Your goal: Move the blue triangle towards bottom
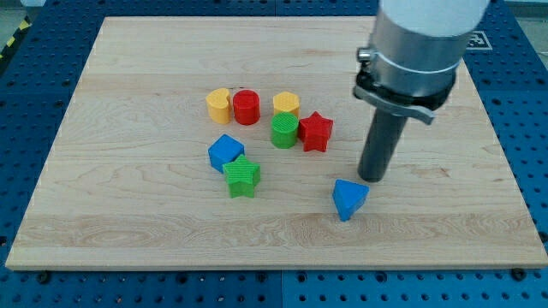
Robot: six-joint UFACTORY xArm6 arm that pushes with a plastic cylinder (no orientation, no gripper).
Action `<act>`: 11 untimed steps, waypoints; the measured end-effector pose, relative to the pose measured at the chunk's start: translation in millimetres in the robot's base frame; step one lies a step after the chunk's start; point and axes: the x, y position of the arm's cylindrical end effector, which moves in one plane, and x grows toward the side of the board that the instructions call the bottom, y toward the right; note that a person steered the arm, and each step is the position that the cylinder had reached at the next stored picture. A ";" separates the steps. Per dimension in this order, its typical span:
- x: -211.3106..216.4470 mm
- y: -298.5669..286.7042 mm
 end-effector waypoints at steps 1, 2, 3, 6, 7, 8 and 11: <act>10.0 7.4; 39.6 4.9; 58.5 -13.4; 22.0 -32.4; 33.7 -41.7; 8.8 -39.6; 34.2 -63.0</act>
